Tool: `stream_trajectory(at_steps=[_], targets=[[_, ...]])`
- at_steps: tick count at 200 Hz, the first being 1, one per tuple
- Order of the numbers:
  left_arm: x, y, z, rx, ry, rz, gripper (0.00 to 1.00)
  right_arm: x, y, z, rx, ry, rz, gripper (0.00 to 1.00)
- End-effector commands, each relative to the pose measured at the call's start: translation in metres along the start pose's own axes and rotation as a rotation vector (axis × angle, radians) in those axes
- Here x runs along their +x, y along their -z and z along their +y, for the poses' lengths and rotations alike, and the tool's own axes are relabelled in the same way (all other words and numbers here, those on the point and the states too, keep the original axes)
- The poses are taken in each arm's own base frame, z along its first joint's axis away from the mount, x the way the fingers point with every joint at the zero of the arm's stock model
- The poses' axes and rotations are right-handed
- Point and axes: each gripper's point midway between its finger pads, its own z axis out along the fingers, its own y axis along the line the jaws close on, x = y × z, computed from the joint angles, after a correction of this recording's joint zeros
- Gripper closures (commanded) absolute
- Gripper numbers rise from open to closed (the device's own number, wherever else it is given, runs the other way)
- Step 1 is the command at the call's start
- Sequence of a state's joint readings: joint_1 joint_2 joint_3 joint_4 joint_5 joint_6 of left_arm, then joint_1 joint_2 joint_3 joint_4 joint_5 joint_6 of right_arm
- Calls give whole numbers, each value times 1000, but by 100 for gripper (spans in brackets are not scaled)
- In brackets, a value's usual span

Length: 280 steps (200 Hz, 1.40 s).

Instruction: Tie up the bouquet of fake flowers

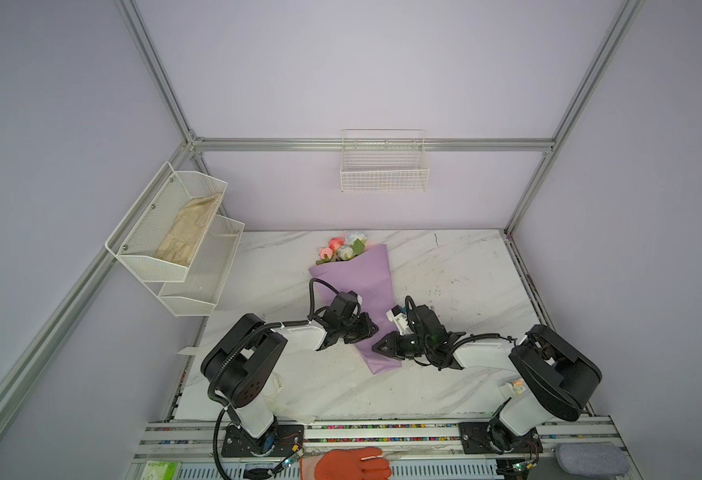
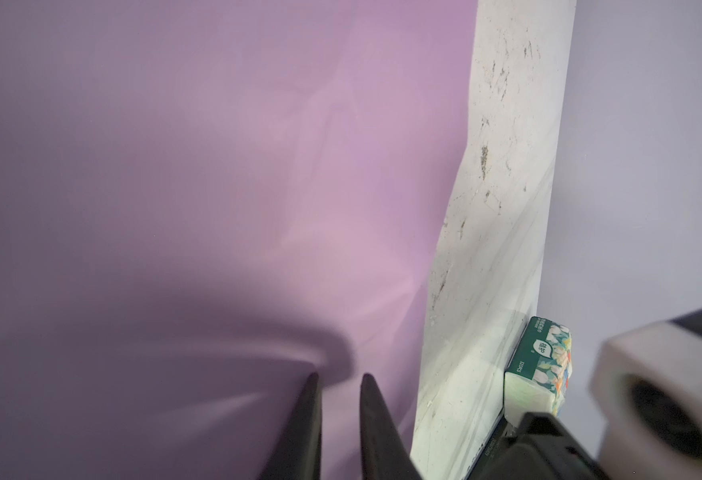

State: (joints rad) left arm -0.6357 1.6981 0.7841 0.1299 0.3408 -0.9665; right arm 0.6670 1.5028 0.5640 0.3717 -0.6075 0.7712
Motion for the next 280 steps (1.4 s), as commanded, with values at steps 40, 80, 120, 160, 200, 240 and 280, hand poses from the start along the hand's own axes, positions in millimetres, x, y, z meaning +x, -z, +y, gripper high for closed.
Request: stream_trajectory(at_steps=[40, 80, 120, 160, 200, 240, 280], targets=[[-1, 10, -5, 13, -73, -30, 81, -79, 40, -38, 127, -36, -195, 83], [0, 11, -6, 10, -100, -21, 81, -90, 6, -49, 112, -16, -97, 86], [4, 7, 2, -9, -105, -5, 81, -78, -6, -99, 285, -62, -47, 86], [13, 4, 16, -37, -102, 20, 81, -87, 2, -96, 316, -51, -91, 85], [15, 11, 11, -22, -130, 19, 81, -111, 10, -50, 197, 27, -139, 83], [12, 22, -15, 34, -239, 9, 77, -120, -16, -63, 194, 20, -87, 83], [17, 29, -77, 128, -436, -8, 70, -131, -29, -67, 191, 11, -81, 83]])
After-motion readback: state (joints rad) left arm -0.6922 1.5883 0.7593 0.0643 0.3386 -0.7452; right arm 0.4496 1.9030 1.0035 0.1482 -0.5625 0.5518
